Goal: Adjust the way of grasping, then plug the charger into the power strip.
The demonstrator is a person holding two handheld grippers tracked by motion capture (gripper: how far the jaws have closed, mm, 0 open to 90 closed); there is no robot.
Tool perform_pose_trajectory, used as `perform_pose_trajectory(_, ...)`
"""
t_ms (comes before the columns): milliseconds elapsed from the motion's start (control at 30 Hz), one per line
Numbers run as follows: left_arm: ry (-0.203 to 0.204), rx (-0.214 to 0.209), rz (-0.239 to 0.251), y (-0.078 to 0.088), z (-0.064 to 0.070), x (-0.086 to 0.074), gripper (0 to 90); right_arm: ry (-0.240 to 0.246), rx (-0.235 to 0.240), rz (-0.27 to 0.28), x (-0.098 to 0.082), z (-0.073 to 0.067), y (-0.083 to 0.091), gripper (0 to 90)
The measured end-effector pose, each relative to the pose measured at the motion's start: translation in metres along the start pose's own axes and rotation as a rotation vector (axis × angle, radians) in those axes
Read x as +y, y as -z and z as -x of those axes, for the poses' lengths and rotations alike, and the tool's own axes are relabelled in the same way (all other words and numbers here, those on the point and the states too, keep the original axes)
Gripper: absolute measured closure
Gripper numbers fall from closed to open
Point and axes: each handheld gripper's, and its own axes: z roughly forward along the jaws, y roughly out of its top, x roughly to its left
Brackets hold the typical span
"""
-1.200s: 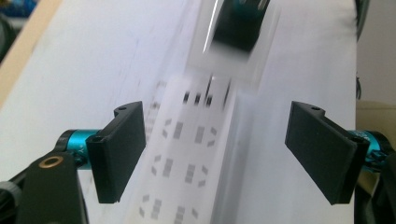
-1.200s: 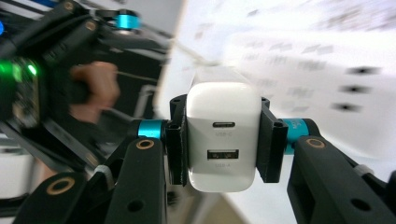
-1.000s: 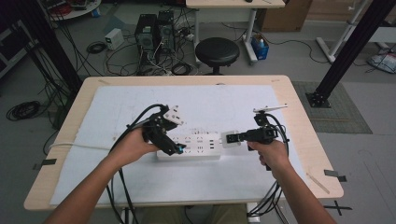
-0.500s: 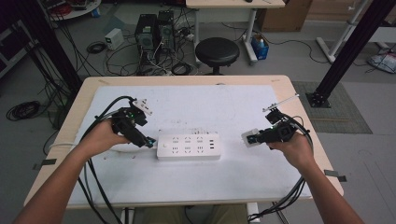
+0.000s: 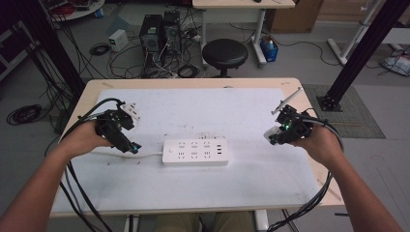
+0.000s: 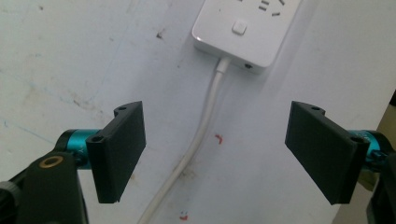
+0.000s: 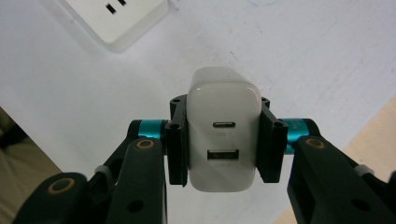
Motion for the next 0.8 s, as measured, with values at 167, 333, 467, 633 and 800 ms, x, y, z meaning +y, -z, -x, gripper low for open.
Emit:
perform_pose_trajectory(167, 0.064, 0.031, 0.014, 0.0, -0.002, -0.009, 20.3, 0.024, 0.001, -0.009, -0.001, 0.002, -0.001, 61.9)
perform_pose_trajectory(333, 0.08, 0.066, 0.035, 0.005, -0.002, -0.014, 20.3, 0.034, -0.004, -0.003, 0.004, 0.0, -0.002, 61.9)
perform_pose_trajectory(467, 0.085, 0.077, 0.045, 0.007, -0.001, -0.016, 20.3, 0.063, -0.003, 0.012, 0.014, -0.003, -0.002, 61.9)
perform_pose_trajectory(633, 0.09, 0.099, 0.026, 0.005, -0.002, -0.017, 20.3, 0.118, 0.015, 0.041, 0.038, -0.014, -0.001, 61.9)
perform_pose_trajectory(800, 0.093, 0.107, 0.012, 0.0, -0.002, -0.015, 20.3, 0.21, -0.024, -0.006, 0.069, -0.028, -0.012, 61.9)
